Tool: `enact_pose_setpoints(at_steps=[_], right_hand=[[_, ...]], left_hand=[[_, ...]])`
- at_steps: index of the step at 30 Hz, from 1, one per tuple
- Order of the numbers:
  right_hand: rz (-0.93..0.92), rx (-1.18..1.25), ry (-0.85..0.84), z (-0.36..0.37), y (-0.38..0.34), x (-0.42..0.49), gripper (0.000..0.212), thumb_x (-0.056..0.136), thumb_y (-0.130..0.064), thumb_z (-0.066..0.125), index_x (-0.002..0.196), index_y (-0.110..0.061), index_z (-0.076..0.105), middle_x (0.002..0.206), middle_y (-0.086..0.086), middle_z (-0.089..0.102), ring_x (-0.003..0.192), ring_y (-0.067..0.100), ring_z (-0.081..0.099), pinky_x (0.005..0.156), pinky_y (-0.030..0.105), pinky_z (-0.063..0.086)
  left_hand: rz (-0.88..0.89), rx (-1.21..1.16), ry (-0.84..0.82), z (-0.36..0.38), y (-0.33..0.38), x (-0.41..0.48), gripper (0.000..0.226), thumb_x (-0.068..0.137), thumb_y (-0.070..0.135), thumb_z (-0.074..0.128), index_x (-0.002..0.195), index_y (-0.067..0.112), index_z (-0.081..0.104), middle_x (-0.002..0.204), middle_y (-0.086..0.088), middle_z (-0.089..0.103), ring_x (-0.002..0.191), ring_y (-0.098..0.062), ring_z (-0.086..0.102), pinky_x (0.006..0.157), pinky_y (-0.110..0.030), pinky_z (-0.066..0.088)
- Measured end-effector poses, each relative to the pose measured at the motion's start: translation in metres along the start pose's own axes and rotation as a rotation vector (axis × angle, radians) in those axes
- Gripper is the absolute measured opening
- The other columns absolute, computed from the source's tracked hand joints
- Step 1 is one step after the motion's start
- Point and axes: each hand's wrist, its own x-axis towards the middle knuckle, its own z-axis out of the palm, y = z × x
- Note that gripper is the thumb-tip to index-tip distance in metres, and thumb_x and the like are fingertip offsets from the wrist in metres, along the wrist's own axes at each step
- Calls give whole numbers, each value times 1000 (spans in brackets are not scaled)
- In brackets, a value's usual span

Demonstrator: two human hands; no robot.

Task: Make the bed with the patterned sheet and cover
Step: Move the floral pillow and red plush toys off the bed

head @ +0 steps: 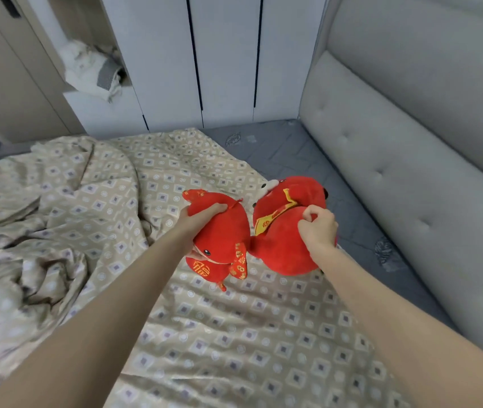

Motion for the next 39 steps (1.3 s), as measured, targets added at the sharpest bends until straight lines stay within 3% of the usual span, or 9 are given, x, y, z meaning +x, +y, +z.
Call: enact_pose_setpoints(at_steps=[3,8,13,17,20,23,26,34,39], right_hand=[[-75,-50,63,-47,4,-35,27,68,7,44,55,-16,40,82,1,47,76,23,44,68,23,28],[-157,-67,242,-115,2,-97,29,64,8,45,51,-17,36,77,3,43,72,22,42,61,23,23],[-117,-78,359,-177,12,-168,28,63,8,45,52,-16,35,68,-4,36,68,22,38,59,25,20],[-66,-88,421,-227,42,-217,28,60,9,46,51,-15,33,68,-1,39,63,23,38,56,30,20],[-39,-82,473,-274,69,-251,34,58,9,46,49,-16,26,58,-4,32,58,19,34,55,30,19],[-22,-53,517,-323,95,-286,35,55,8,43,50,-19,22,51,-4,23,50,11,23,50,28,18],[28,-22,582,-372,126,-323,34,54,8,40,50,-20,20,53,-5,24,52,10,23,49,23,18],[219,130,726,-496,229,-409,42,56,18,38,49,-20,23,48,-10,21,53,10,23,46,14,21],[295,164,768,-569,304,-454,44,57,18,39,49,-21,22,50,-9,20,54,10,22,51,24,20]], left_hand=[[44,2,-18,1,-14,-41,91,66,47,80,139,29,28,125,-6,46,101,-33,52,76,-52,54],[108,3,-92,6,-49,-105,97,61,50,83,139,30,29,132,-4,46,110,-34,53,72,-52,56],[74,65,-174,13,-86,-166,93,66,50,79,140,28,28,134,-8,43,112,-38,52,73,-53,55],[47,136,-238,32,-114,-207,95,66,50,78,141,29,24,139,-11,39,116,-40,49,63,-51,56],[60,175,-314,60,-130,-237,91,71,46,77,142,27,22,140,-11,36,119,-40,46,54,-47,51],[71,223,-391,96,-144,-265,94,64,46,81,138,29,26,139,-10,38,117,-41,48,66,-56,54],[94,339,-481,139,-159,-298,93,58,48,84,132,28,30,135,-9,41,113,-40,51,74,-64,50],[179,561,-642,262,-226,-398,94,66,46,81,140,24,27,137,-12,39,114,-40,51,71,-57,53],[160,663,-695,337,-286,-457,100,67,48,79,143,29,18,140,-12,35,114,-41,49,62,-52,53]])
